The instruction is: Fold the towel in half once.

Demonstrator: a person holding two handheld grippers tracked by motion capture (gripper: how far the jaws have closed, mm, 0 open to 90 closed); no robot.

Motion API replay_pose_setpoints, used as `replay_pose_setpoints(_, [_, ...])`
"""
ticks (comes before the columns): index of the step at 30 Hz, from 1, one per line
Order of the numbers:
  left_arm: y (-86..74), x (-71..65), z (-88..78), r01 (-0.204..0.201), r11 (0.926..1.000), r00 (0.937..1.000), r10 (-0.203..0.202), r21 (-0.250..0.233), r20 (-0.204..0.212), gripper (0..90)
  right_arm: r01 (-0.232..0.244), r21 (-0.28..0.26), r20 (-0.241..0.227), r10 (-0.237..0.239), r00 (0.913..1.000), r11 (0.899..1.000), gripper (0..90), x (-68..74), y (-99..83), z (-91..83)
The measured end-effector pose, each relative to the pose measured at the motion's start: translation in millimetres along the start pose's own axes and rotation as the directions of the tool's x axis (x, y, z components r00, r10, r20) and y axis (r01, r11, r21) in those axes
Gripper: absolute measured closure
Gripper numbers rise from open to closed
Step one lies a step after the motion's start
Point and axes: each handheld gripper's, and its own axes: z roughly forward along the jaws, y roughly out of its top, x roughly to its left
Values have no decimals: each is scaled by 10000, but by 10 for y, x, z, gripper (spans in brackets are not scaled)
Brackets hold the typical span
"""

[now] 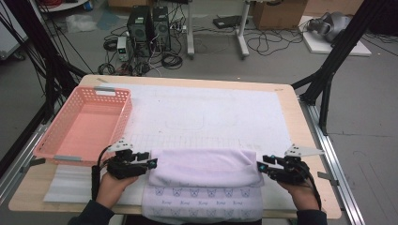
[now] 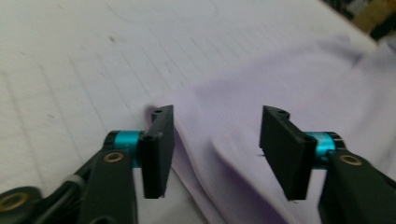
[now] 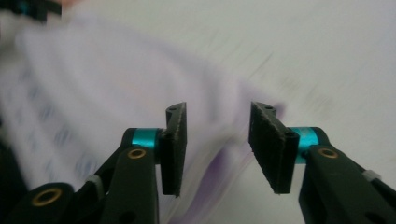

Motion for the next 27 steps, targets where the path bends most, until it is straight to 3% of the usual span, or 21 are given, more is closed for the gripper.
replay_pose_setpoints(2, [69,54,-18,57,9990,9999,-62,-450,-97,427,-309,-537,602,341,9976,9981,553,-40,50,-14])
replay_pose_setpoints(3, [103,76,-15,-19,9985,9998,9,-547,-190,423,-334,-549,861,381,9956,9979,571,-67,69,8])
replay_pose_setpoints(7, [220,157,88,-5,9973,9990,-28,-738,-456,424,-291,479,1289,227,9914,9984,598,-129,78,279])
replay_pose_setpoints(11, [271,207,228,0,9962,9978,-58,-873,-658,425,25,1521,1354,-233,9905,9884,619,-122,52,597])
replay_pose_setpoints(12, [271,212,245,-49,9960,9976,-14,-893,-693,424,209,1843,1484,-488,9877,9826,658,-128,43,655])
replay_pose_setpoints(14, [262,202,265,-155,9966,9972,96,-803,-742,424,338,1897,1713,-670,9829,9813,806,-144,41,671])
replay_pose_setpoints(15, [254,202,266,-317,9967,9968,260,-752,-755,424,457,1964,2047,-865,9750,9795,830,-161,51,656])
replay_pose_setpoints(16, [242,201,269,-309,9968,9968,253,-734,-761,425,548,1974,2518,-1047,9621,9788,856,-179,54,642])
replay_pose_setpoints(17, [231,202,274,-263,9969,9967,204,-742,-791,425,531,1953,2753,-1067,9554,9793,856,-212,49,636])
replay_pose_setpoints(19, [211,204,280,-359,9975,9955,304,-607,-898,424,327,1797,2894,-846,9535,9832,846,-252,34,642])
replay_pose_setpoints(22, [175,203,288,-436,9979,9945,388,-470,-973,424,812,1681,3415,-1354,9301,9824,789,-195,61,642])
replay_pose_setpoints(23, [164,205,291,-485,9980,9941,444,-398,-991,424,754,1563,3439,-1258,9305,9848,795,-201,67,638])
replay_pose_setpoints(24, [155,213,296,-493,9982,9942,457,-350,-975,425,751,1542,3746,-1286,9182,9852,789,-206,67,624])
replay_pose_setpoints(25, [149,217,304,-447,9985,9945,416,-304,-964,424,631,1329,3888,-1106,9147,9891,775,-229,63,596])
replay_pose_setpoints(27, [146,225,314,-462,9986,9944,437,-238,-965,424,136,667,3692,-373,9286,9977,745,-302,57,508])
